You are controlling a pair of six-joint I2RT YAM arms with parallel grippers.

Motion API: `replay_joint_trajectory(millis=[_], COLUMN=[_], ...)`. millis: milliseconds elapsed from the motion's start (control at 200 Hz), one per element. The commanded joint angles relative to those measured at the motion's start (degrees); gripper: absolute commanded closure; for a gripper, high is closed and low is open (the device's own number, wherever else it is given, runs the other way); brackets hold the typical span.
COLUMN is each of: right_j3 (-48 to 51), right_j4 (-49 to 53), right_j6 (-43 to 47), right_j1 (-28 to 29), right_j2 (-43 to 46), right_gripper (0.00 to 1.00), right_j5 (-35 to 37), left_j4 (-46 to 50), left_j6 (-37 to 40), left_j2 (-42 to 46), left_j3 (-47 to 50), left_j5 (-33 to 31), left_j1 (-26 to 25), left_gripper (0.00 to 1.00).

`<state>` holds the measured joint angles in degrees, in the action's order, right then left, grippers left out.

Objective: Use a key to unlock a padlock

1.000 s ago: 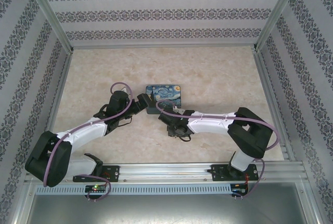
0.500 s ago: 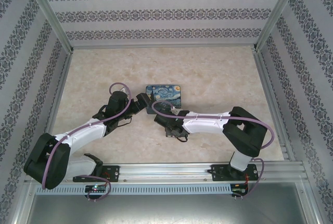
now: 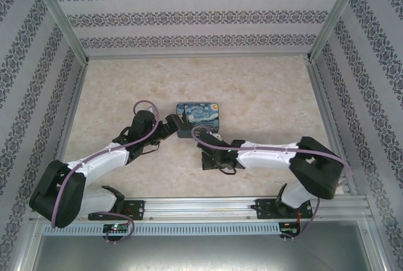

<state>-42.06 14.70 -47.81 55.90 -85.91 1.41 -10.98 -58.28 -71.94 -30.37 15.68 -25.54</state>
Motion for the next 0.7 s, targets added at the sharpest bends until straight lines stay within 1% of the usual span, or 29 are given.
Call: replay_joint_trajectory(millis=[0,105,265,415,545,694], right_j3=[3.46,6.89,11.94,14.43,15.10,15.08], right_j4=[-5.54,-8.55,-12.61,-13.37,-13.45,-14.15], right_j6=[8.20,11.03,12.55,13.29,13.85,12.72], right_j1=[-4.37,-9.18,-16.54,-22.16,-24.63,-25.31], right_j2=[6.32,11.80,19.86,26.39,29.47,29.97], right_gripper=[1.00,1.00,1.00,1.00,1.00,1.00], right_j5=[-8.76,-14.59,-23.67,-29.94,-33.00,-33.71], left_j4=[-1.58,-2.90,-4.17,-9.20,-15.70,-18.30], left_j6=[1.04,0.93,0.37,-2.76,-7.03,-9.34], left_j2=[-1.78,-3.53,-6.83,-11.69,-16.28,-19.56], left_j3=[-1.96,-3.30,-6.34,-8.90,-10.82,-13.23], left_j5=[4.56,6.22,6.23,7.98,10.19,9.60], left_j1=[-0.92,-2.32,-6.75,-9.87,-11.75,-14.45], left_gripper=[0.00,0.00,0.00,0.05,0.11,0.21])
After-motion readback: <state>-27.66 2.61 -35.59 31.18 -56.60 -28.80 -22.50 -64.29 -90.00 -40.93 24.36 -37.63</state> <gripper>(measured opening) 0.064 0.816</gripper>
